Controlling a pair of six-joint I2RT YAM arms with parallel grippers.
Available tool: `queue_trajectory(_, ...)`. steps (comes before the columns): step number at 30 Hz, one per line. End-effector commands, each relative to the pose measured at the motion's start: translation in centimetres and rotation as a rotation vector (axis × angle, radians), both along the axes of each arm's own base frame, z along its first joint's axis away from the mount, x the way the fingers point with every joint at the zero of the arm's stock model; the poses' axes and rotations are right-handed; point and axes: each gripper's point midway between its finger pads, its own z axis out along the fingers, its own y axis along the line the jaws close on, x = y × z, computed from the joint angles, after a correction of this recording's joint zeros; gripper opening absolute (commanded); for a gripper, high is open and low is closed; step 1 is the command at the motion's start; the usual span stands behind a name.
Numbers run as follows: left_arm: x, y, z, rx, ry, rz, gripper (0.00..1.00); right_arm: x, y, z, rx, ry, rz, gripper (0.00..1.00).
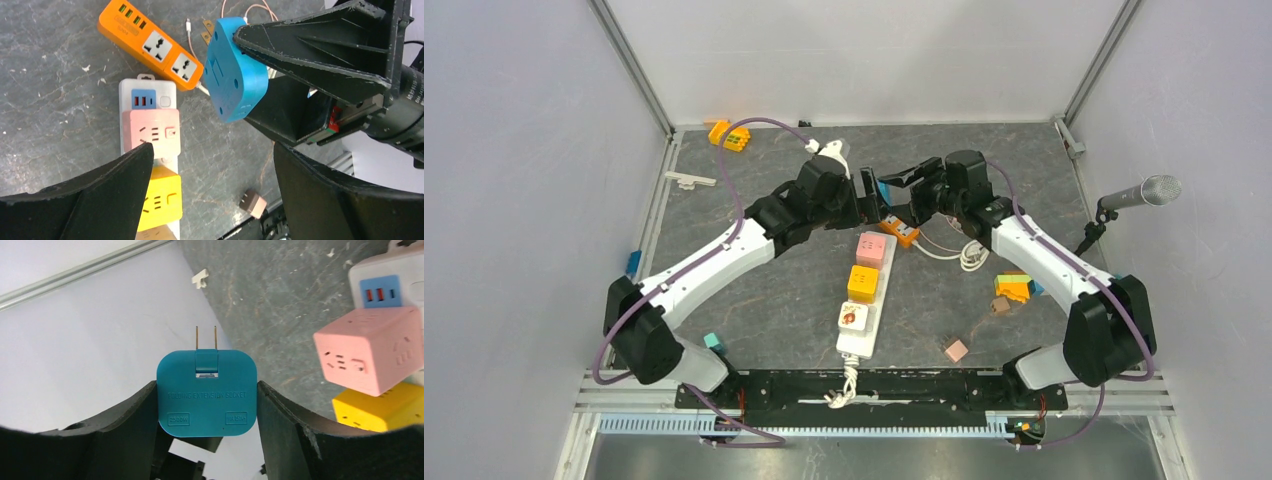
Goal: Insert the plug
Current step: Pick up the plug from the center of the board.
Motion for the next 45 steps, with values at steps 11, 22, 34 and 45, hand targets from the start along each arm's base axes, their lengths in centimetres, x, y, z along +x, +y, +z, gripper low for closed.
queue_trajectory(11, 4.9, -2.8, 2.6, 0.028, -0.147, 0.129, 0.85, -0.3, 0.4, 4.1, 0.152, -0.033, -0.029, 0.00)
queue_trajectory(22, 6.0, -4.3, 2.3, 0.025, -0.165, 0.138, 0.45, -0.7, 0.7, 4.1, 0.184, -0.025, -0.024, 0.00)
queue_trajectory(34, 5.9, -3.7, 3.0, 0.015, -0.181, 0.155, 0.02, -0.9, 0.1, 3.9, 0.169, -0.112, -0.024, 0.46)
queue_trajectory(45, 4.8, -0.8, 6.0, -0.027, -0.274, 0.128, 0.02, -0.3, -3.2, 5.3, -0.009, -0.370, -0.012, 0.98)
